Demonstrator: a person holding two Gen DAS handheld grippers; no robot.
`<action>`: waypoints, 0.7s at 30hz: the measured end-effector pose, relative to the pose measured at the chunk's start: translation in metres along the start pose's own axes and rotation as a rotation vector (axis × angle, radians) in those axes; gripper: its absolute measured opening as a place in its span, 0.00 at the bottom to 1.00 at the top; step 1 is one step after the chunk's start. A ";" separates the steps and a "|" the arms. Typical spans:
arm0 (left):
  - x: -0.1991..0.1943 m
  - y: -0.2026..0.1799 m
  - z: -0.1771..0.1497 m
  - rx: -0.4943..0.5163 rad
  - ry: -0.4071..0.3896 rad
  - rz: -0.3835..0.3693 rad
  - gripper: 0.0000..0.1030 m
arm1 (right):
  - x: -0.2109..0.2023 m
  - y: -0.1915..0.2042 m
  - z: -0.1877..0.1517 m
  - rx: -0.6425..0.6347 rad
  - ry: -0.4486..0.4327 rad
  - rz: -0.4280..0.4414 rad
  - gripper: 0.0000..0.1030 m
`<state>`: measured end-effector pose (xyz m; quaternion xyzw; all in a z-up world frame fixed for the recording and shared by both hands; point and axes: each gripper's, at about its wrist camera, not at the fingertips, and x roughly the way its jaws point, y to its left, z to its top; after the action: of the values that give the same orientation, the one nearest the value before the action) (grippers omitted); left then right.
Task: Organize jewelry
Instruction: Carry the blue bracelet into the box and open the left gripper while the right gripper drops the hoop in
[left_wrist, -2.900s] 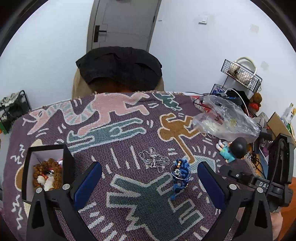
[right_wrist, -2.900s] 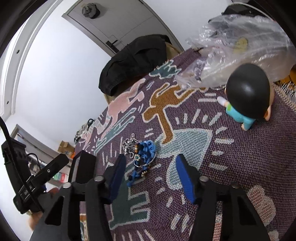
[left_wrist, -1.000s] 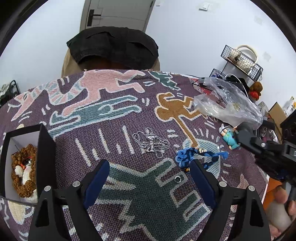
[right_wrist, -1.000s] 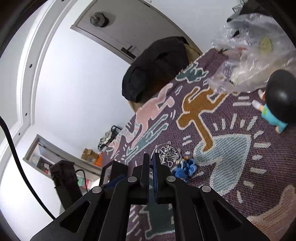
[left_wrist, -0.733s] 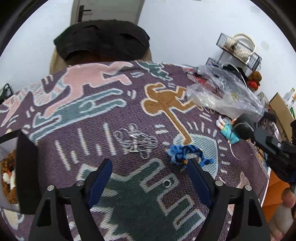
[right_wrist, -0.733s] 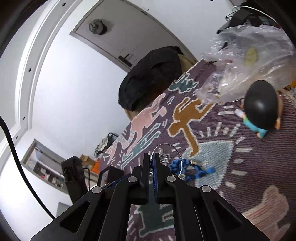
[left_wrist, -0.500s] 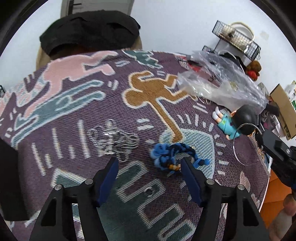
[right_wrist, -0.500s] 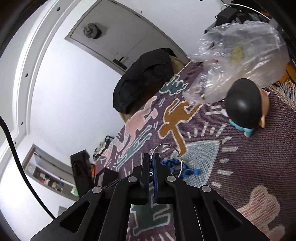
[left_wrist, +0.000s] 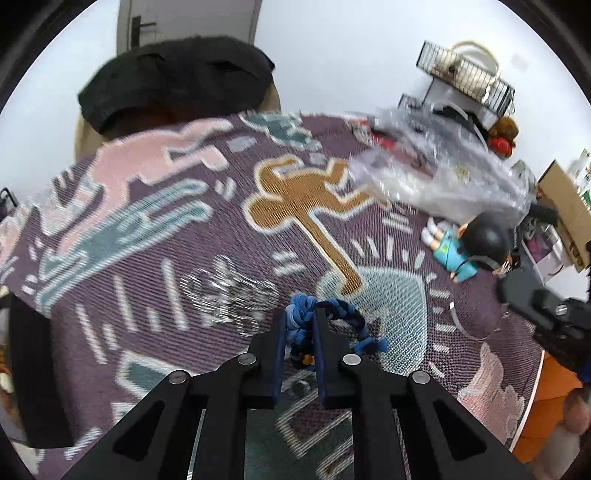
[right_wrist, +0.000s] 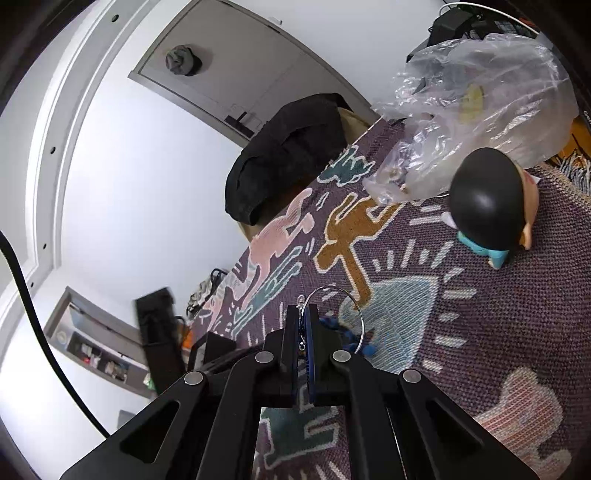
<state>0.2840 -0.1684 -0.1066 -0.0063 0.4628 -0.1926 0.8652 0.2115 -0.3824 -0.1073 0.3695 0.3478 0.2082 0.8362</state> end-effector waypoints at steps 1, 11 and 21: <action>-0.011 0.005 0.001 -0.002 -0.021 0.009 0.14 | 0.002 0.002 -0.001 -0.003 0.002 0.003 0.05; -0.095 0.057 0.006 -0.057 -0.155 0.076 0.14 | 0.015 0.033 -0.008 -0.041 0.024 0.037 0.05; -0.151 0.134 -0.016 -0.174 -0.218 0.157 0.14 | 0.038 0.075 -0.022 -0.098 0.063 0.078 0.05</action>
<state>0.2403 0.0094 -0.0202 -0.0658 0.3803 -0.0818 0.9189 0.2138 -0.3015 -0.0771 0.3347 0.3487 0.2691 0.8331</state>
